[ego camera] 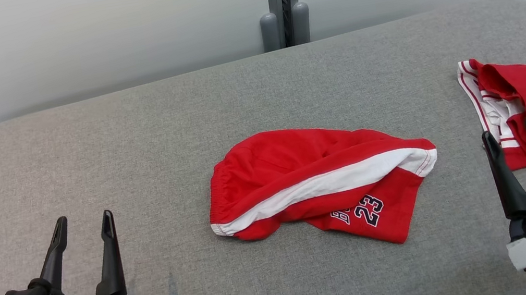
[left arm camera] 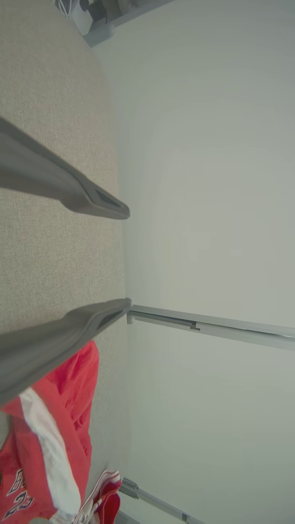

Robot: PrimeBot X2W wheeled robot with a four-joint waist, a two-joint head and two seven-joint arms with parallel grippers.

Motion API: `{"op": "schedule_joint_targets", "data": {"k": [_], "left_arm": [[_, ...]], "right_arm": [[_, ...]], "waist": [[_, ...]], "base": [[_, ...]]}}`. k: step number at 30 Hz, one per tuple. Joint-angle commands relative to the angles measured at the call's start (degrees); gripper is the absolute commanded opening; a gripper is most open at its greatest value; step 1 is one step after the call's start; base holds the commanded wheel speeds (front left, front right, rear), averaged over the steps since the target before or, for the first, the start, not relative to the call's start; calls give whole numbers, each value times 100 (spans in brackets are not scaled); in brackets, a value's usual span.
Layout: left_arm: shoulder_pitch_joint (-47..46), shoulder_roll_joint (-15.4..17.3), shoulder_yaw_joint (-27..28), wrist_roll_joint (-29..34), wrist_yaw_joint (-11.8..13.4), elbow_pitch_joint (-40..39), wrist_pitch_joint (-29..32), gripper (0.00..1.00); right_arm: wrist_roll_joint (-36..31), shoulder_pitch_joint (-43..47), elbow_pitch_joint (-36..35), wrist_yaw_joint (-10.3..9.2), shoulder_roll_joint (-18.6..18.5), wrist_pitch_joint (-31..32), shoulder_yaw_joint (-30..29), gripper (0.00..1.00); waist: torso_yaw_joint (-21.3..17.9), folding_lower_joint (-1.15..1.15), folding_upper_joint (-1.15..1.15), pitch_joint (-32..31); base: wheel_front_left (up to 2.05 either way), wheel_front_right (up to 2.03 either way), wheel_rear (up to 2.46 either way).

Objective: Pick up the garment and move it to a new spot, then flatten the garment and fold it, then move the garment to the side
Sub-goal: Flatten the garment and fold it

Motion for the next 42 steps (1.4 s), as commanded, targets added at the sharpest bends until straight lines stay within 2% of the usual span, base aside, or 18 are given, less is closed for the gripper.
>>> {"op": "schedule_joint_targets", "data": {"k": [1,14,20,25,28,32,42], "left_arm": [[66,56,-2,35,38,-23,39,100],[39,88,-97,-21,55,-117,190,100],[-399,102,-433,11,-250,-71,440,100],[-747,39,-926,-203,-737,318,1110,100],[-835,-29,-1188,-412,-942,648,1496,100],[-973,-85,-1346,-665,-1081,1079,1767,100],[-1418,30,-1441,-1127,-1215,1778,1842,100]], "right_arm": [[-46,121,-86,-1,44,34,-70,100],[-72,217,-252,-1,172,165,-189,100],[-72,119,-271,-1,161,217,-153,100],[-45,26,-254,-1,182,242,-29,100],[-3,-31,-217,-1,200,228,69,100],[20,-91,-148,-1,223,180,136,100],[76,-182,-6,-1,212,115,143,100]], "waist": [[11,0,0,-25],[74,0,0,26],[76,0,0,164],[-54,0,0,328],[-180,0,0,443],[-341,0,0,614],[-540,0,0,896]], "base": [[0,0,0],[0,0,0],[0,0,0],[0,0,0],[0,0,0],[0,0,0],[0,0,0]]}}
